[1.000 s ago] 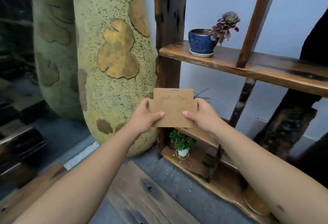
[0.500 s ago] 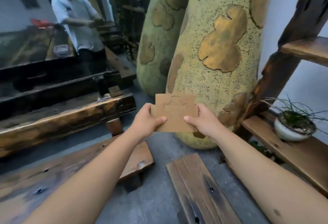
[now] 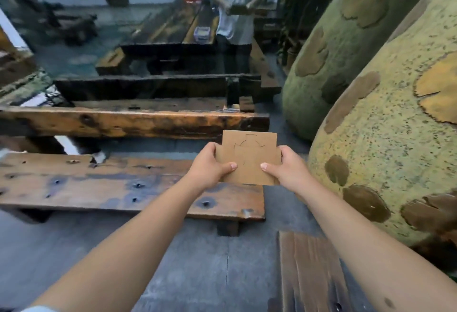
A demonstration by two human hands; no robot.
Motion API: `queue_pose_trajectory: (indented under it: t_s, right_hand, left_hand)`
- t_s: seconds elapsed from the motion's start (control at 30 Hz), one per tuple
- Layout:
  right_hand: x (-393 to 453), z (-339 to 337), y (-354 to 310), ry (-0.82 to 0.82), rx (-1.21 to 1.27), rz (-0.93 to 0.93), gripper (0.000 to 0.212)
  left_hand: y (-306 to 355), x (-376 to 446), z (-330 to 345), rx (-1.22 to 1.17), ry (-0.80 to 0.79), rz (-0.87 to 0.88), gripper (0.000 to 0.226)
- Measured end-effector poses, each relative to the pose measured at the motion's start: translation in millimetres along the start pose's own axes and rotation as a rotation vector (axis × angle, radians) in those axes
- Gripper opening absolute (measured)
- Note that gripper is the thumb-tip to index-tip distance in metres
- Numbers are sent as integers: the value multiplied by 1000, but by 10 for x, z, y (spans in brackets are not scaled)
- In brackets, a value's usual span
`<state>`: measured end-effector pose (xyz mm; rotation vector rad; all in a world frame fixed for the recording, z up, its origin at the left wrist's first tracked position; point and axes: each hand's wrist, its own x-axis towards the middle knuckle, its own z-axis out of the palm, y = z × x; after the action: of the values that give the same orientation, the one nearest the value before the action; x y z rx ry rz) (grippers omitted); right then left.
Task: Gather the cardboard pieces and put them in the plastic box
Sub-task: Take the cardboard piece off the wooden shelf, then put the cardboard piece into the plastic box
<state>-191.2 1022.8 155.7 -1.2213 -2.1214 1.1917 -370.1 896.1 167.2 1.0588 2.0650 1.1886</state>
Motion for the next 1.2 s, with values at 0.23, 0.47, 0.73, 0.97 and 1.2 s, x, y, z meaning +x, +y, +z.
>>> queue_pose_trajectory:
  t_s: [0.23,0.47,0.73,0.97,1.2]
  right_hand:
    - [375,641,-382,-288,3,-160,39]
    - [196,1657,-871,-625,-40,-330,40]
    - [-809,2841,-1515,-1026,33,-479,39]
    - [-1820,3690,-1945,-1215,-25,-587,41]
    - [-2394,4273,-1811,-1270,-184,-575,41]
  left_hand:
    - [-370,-228,-512,-28,264,-183,38]
    - [-868,-1096,-1062,-124,585,-381,36]
    - [-1283,-2594,-1650,-136,914,-600,42]
    - [-1663,-3738,-2000,-228,1118,-696,37]
    - [-2295,-4310,-1983,-295,1125,-857,42]
